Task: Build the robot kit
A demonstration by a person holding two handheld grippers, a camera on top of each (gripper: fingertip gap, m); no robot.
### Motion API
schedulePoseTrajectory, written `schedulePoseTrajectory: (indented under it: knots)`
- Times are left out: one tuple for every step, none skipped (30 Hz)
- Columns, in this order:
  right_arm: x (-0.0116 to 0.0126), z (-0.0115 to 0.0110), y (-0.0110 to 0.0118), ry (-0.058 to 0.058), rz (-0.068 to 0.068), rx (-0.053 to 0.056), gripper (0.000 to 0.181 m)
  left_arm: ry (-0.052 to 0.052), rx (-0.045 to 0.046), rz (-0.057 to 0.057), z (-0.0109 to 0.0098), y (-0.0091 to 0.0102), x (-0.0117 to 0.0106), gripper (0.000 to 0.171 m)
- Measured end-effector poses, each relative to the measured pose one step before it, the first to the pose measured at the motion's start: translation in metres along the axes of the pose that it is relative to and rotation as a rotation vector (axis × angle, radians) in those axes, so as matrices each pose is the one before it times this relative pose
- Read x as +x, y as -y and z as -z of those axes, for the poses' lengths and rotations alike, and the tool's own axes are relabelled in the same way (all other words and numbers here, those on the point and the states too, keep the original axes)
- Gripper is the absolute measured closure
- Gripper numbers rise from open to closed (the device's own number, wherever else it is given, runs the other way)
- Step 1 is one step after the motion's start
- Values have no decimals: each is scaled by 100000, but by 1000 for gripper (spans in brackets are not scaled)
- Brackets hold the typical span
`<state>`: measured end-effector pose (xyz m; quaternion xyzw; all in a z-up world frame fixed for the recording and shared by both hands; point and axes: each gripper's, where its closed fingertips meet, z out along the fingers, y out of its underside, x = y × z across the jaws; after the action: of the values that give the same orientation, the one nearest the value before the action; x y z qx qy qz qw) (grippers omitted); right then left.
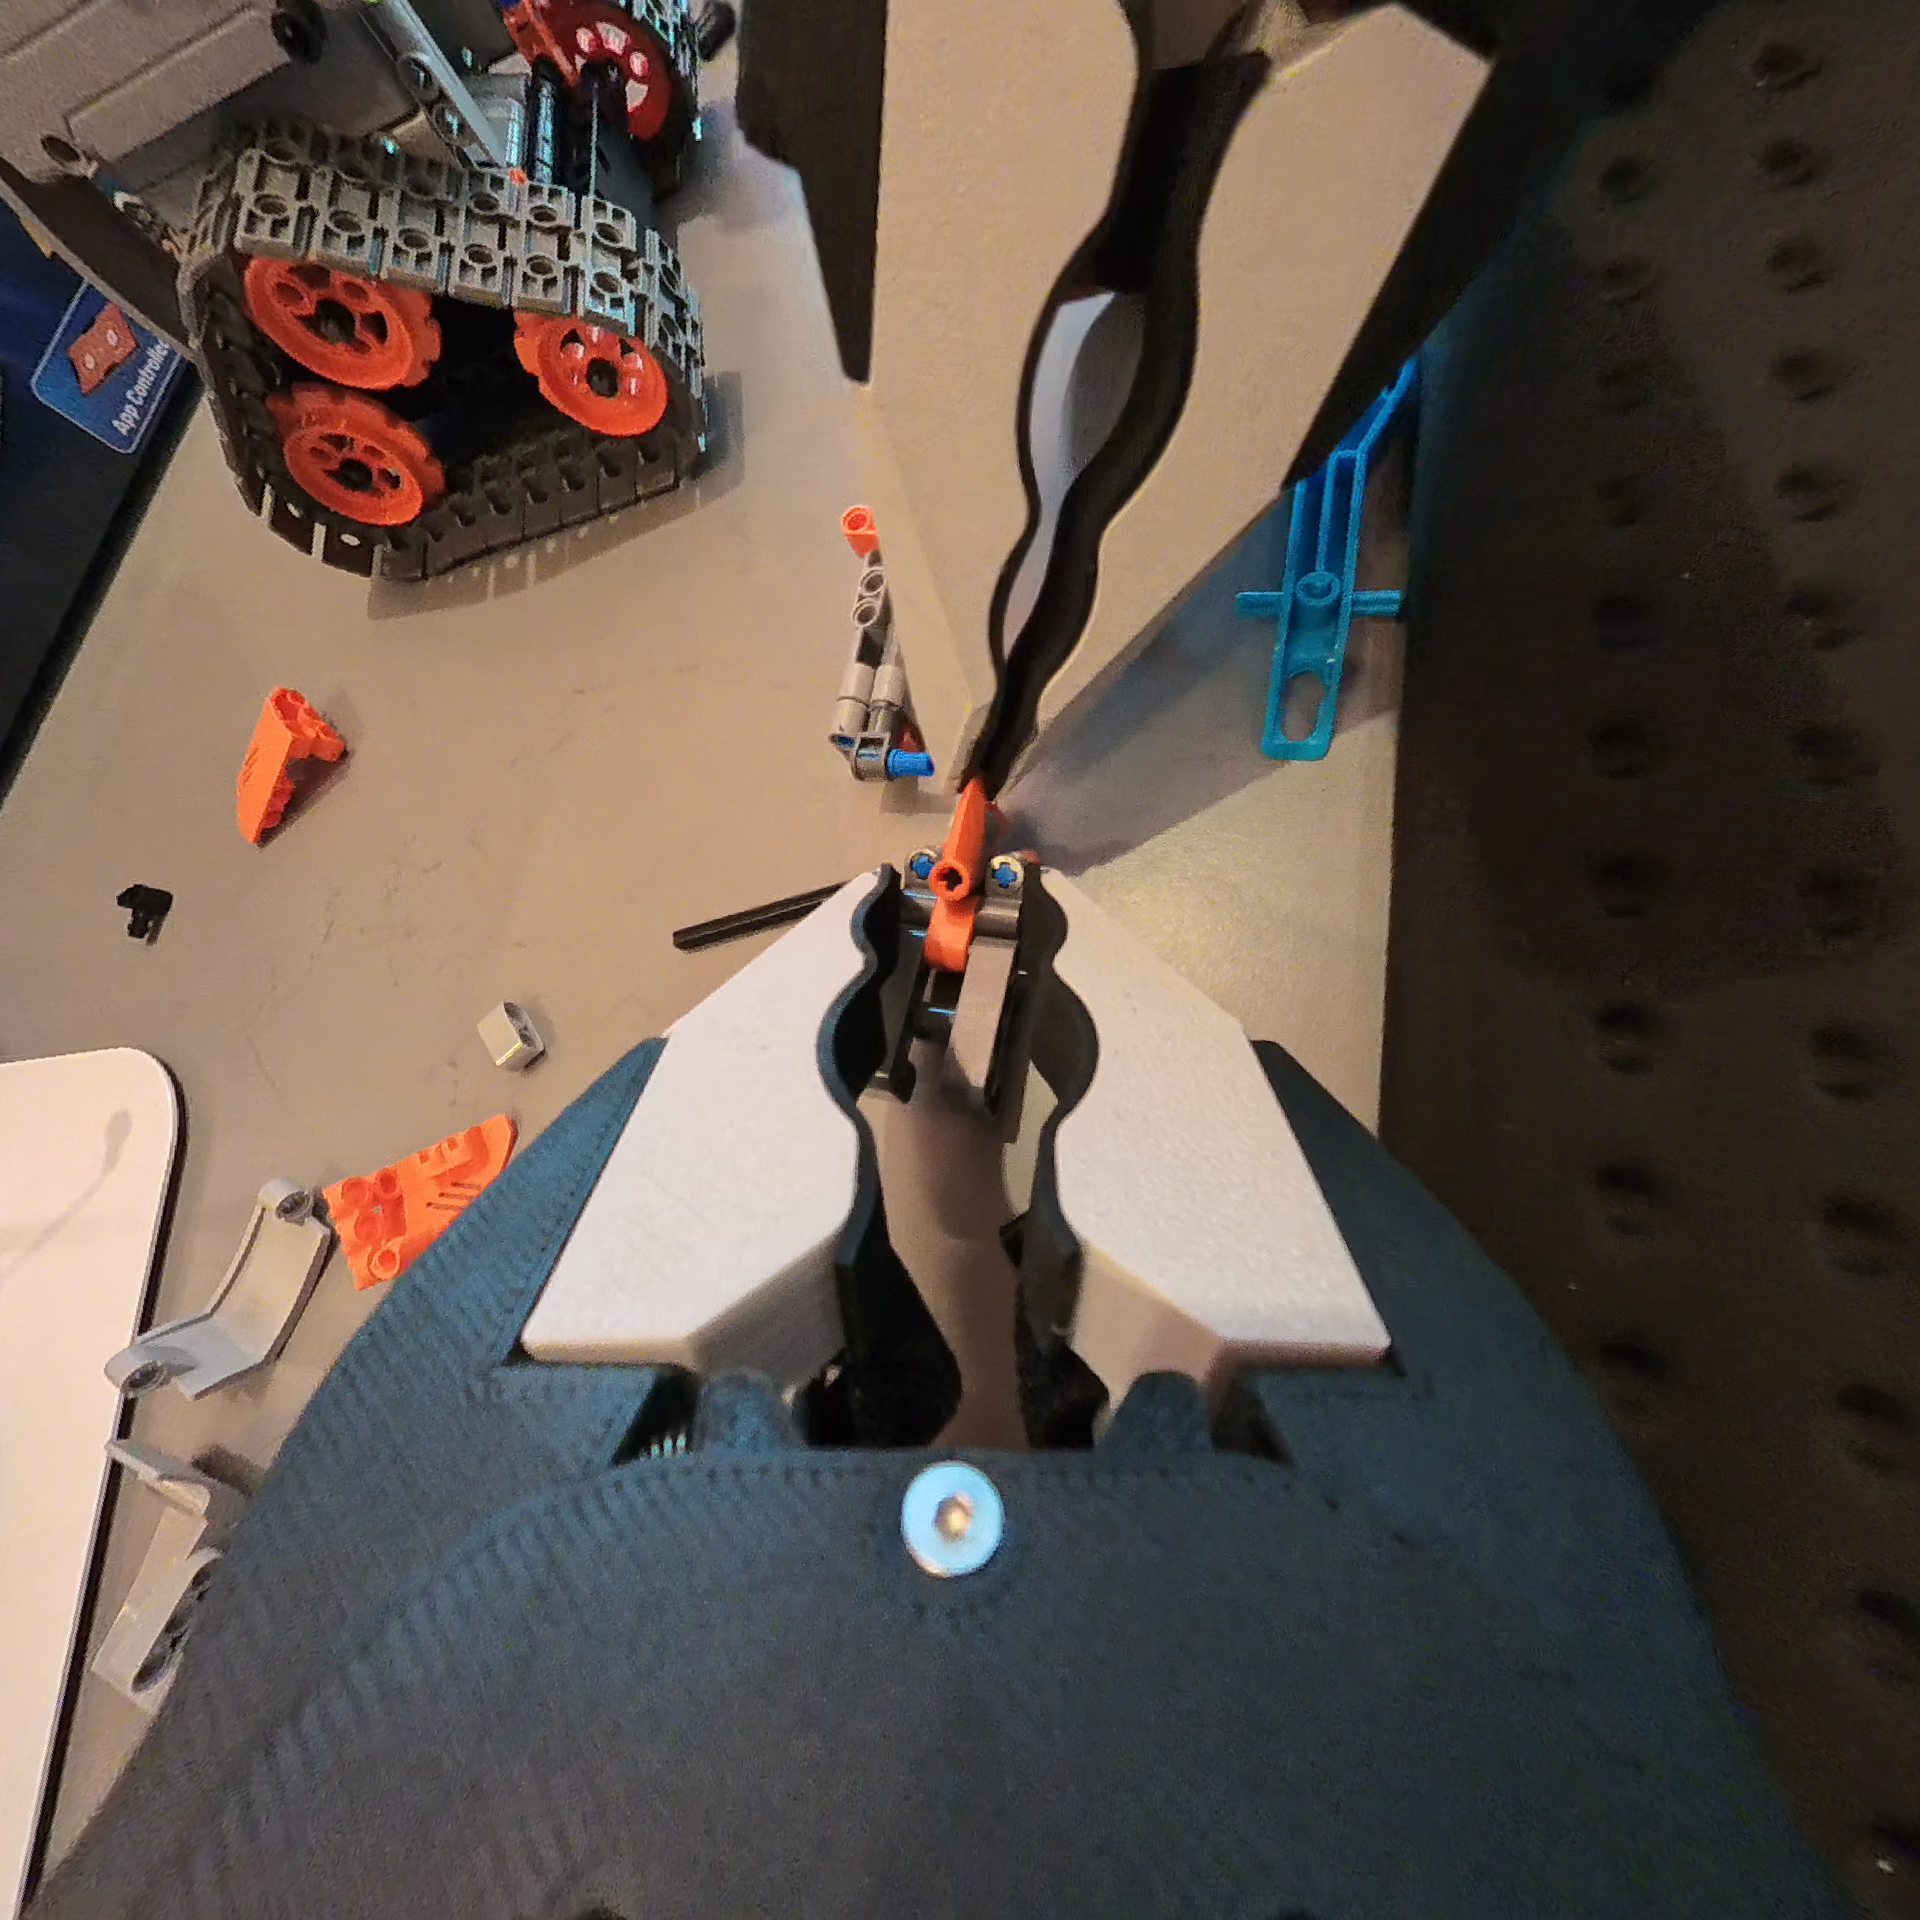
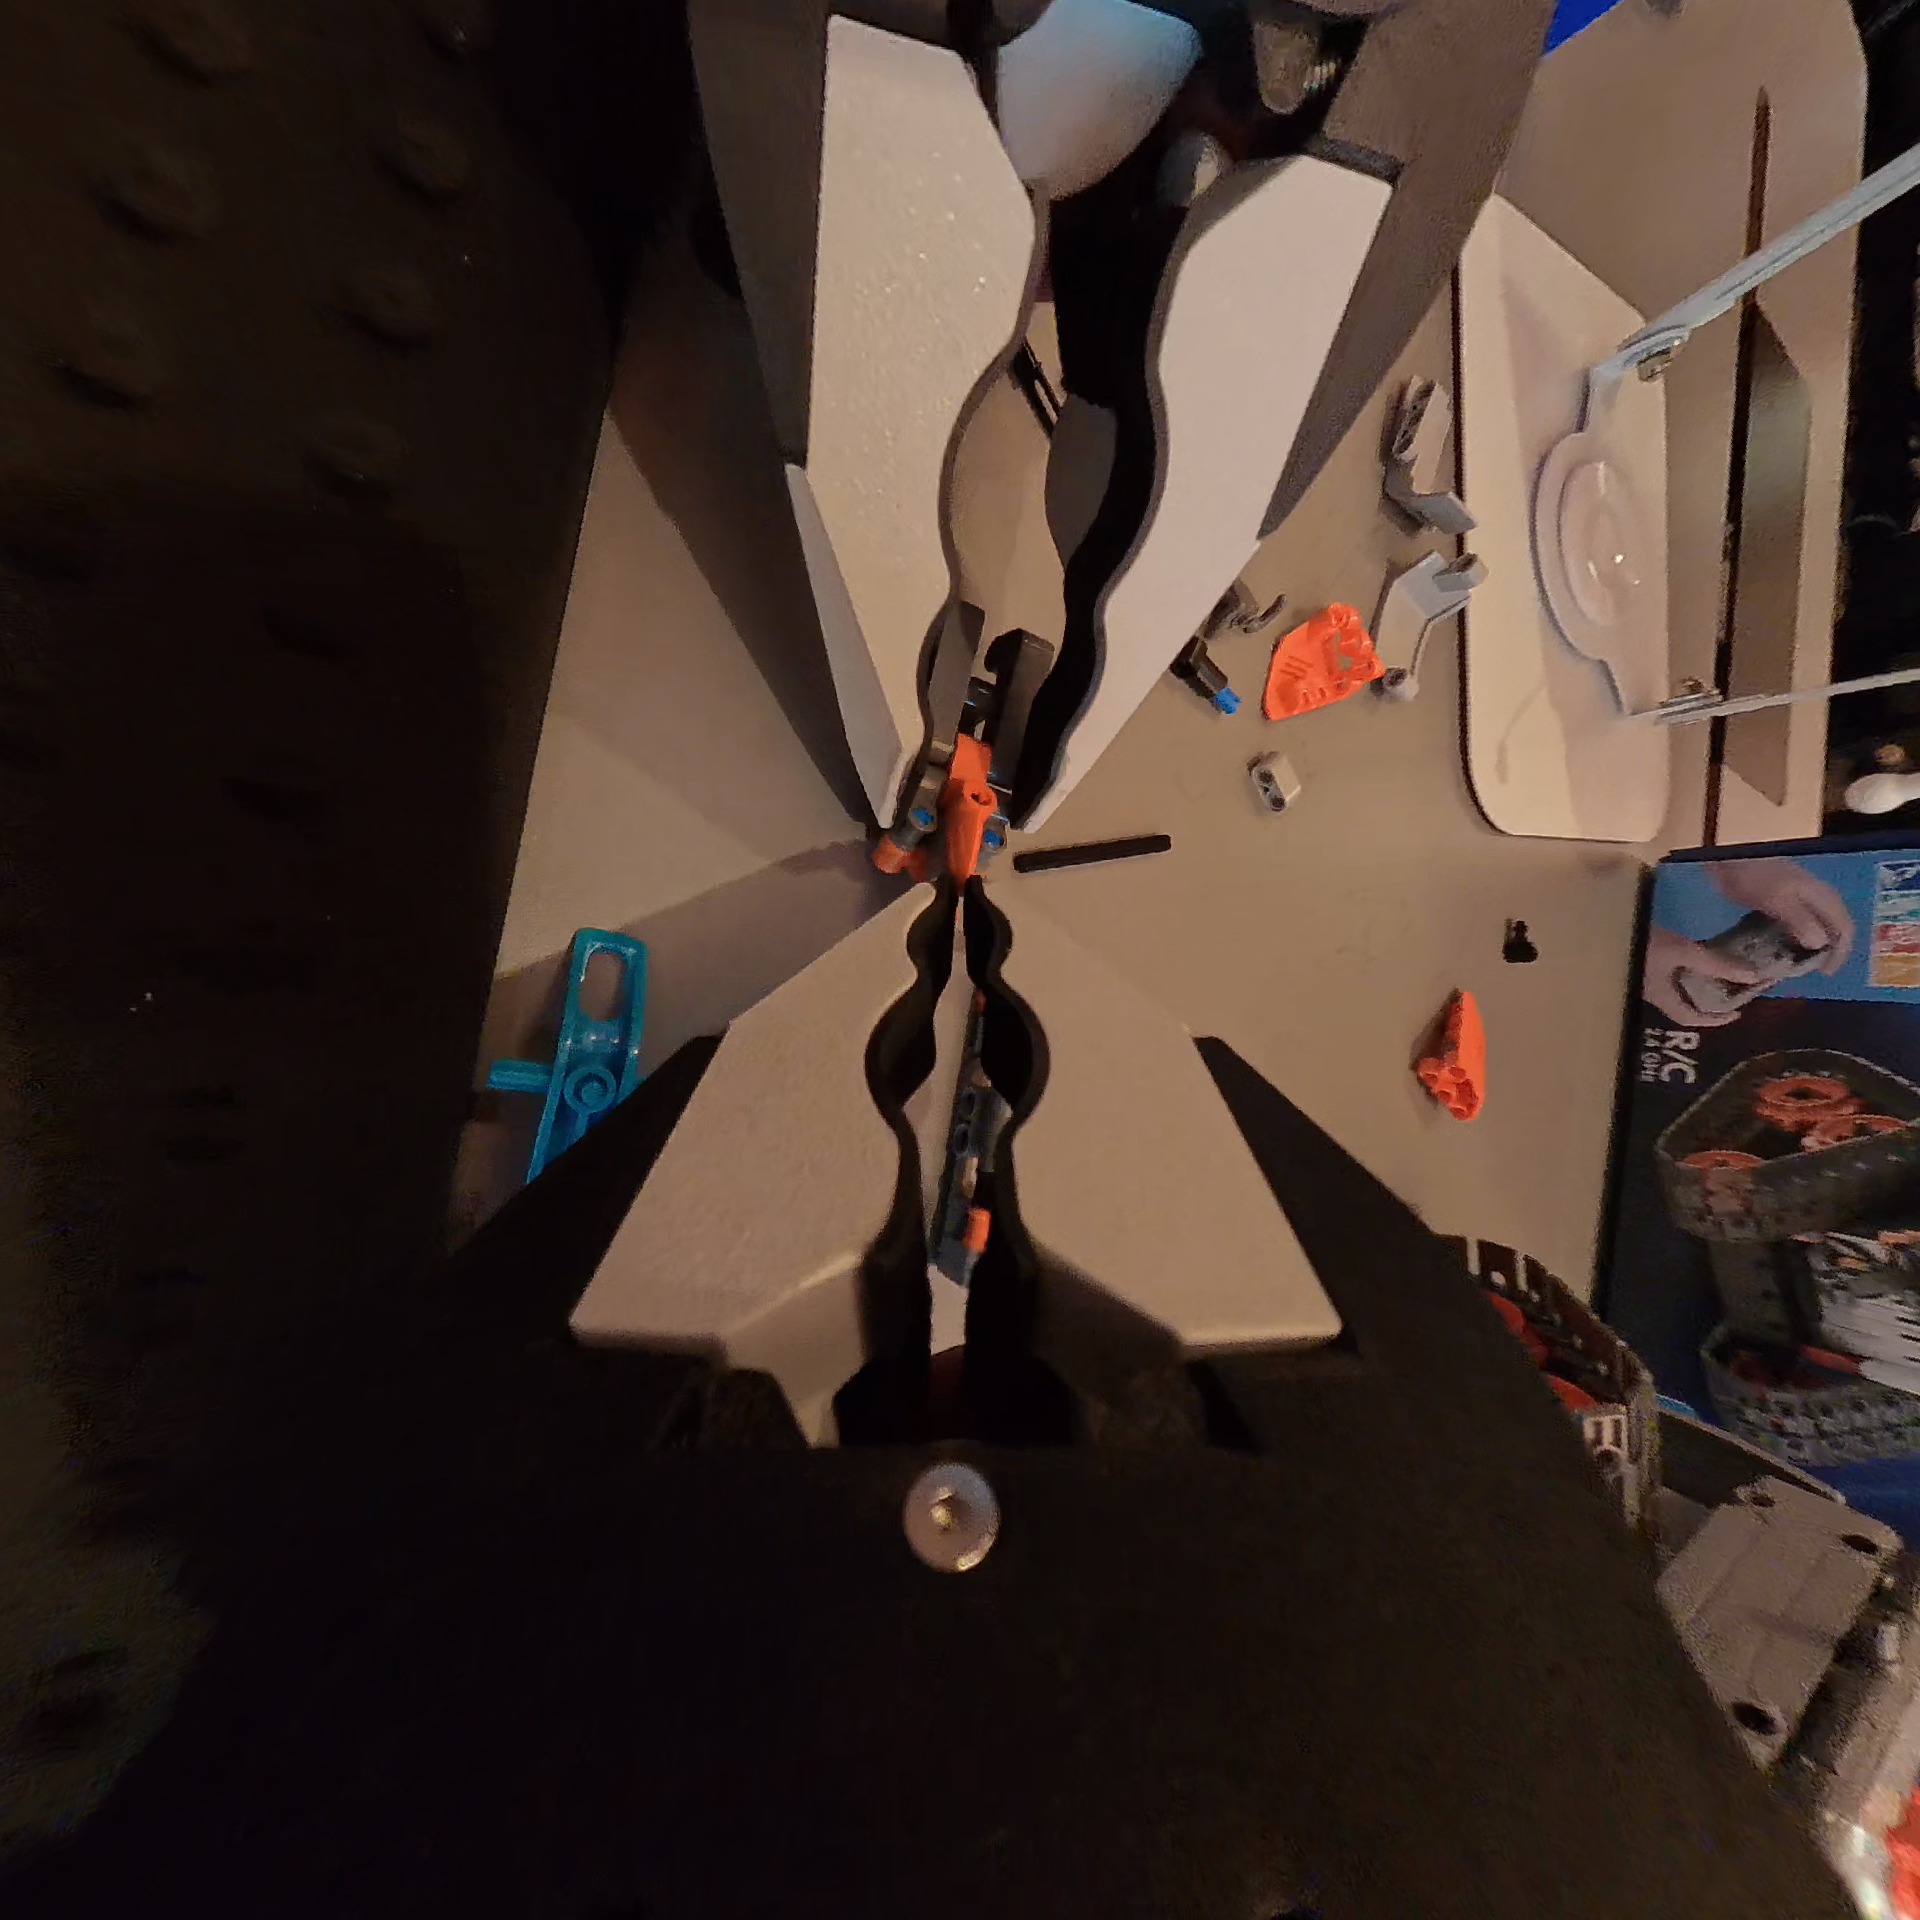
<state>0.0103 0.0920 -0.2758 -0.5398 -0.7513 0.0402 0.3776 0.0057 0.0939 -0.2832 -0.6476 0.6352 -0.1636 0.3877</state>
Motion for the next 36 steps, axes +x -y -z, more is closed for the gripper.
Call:
schedulePoseTrajectory:
  knots:
    - [-36,20,40,-1081,1158,-636,181,200,-172,-204,12,23,5,151]
    - [-39,27,-5,-637,590,-348,181,147,-149,10,-2,3,13,151]
    - [-38,37,0,-4,-179,158,181,-288,-18,491,-2,16,42,151]
    - [-19,14,7,-170,-169,416,181,-31,-44,-103,-13,31,19,151]
    - [-12,-5,3,-782,547,30,181,71,-141,-314,-9,11,2,151]
    - [0,8,-10,-574,202,-96,181,-111,35,108,2,-3,12,151]
    - [5,10,-9,1210,-2882,1135,181,-69,61,-260,9,4,9,152]
    - [14,19,-13,3182,-5769,2737,181,-60,29,-1381,3,12,46,151]
    - [79,95,-24,3454,-5878,3228,181,-133,222,-999,-8,60,69,151]
    - [121,121,28,2486,-4071,2642,181,-23,394,153,-4,139,-5,152]
    - [23,84,96,1888,-2486,1788,181,43,147,-267,16,106,-34,152]
    - [86,41,58,677,-1033,841,181,-260,212,-633,34,87,32,154]
    - [99,-24,-10,4,-97,96,181,-98,234,-244,4,61,39,158]
    - [-32,-52,13,659,-364,63,180,319,-449,-429,-27,-77,-2,158]
    - [-27,-28,8,803,-873,349,180,55,-166,-277,4,-38,20,158]
    - [17,-1,-29,441,-448,371,181,-37,234,12,11,1,24,158]
    - [15,-27,-39,76,81,280,181,-187,122,573,-17,-23,-9,158]
    - [-1,-31,-37,339,-398,193,181,-505,-145,417,-8,-40,14,158]
    - [18,-8,-37,596,-865,251,181,-324,45,169,-17,-1,10,158]
    - [60,-5,-65,54,-88,142,181,268,-92,399,-10,-17,-88,157]
    - [5,-6,-57,-40,621,-125,181,1054,-266,871,-20,-38,-243,155]
    - [-86,13,102,493,148,622,181,1241,-59,992,36,-30,-290,147]
    - [-91,21,184,625,-275,1119,181,-1522,145,631,80,-5,115,147]
    - [-37,-32,65,368,-119,403,181,-2138,-142,1275,6,-64,217,148]
    - [0,-31,-23,213,131,-14,181,-1028,0,970,-98,-45,67,147]
    - [-60,-11,46,759,-353,503,181,-797,-590,-101,-126,-105,79,146]
    - [-40,19,46,859,-767,660,181,-637,-278,-666,-85,-24,89,146]
    - [30,33,-51,437,-378,-7,181,-302,11,-645,-37,17,26,147]
    - [44,13,-48,387,-716,-87,181,-311,235,-249,-14,24,6,147]
    - [31,-25,-39,621,-1564,-102,181,-640,337,140,-19,5,30,148]
    - [-11,-40,-85,694,-1028,-346,181,-484,388,-711,-31,-13,57,148]
    - [-40,-48,-80,729,-487,-307,181,-647,-126,-891,-42,-67,118,148]
    - [-8,-18,10,869,-1337,416,181,-16,199,-773,-7,39,38,149]
    - [59,14,-22,1134,-2011,359,181,261,291,-811,-23,41,21,149]
    - [59,27,-41,1116,-1801,52,181,85,94,-106,-18,14,-6,150]
    - [97,0,-31,178,-751,-437,181,89,-85,126,-26,29,-12,150]
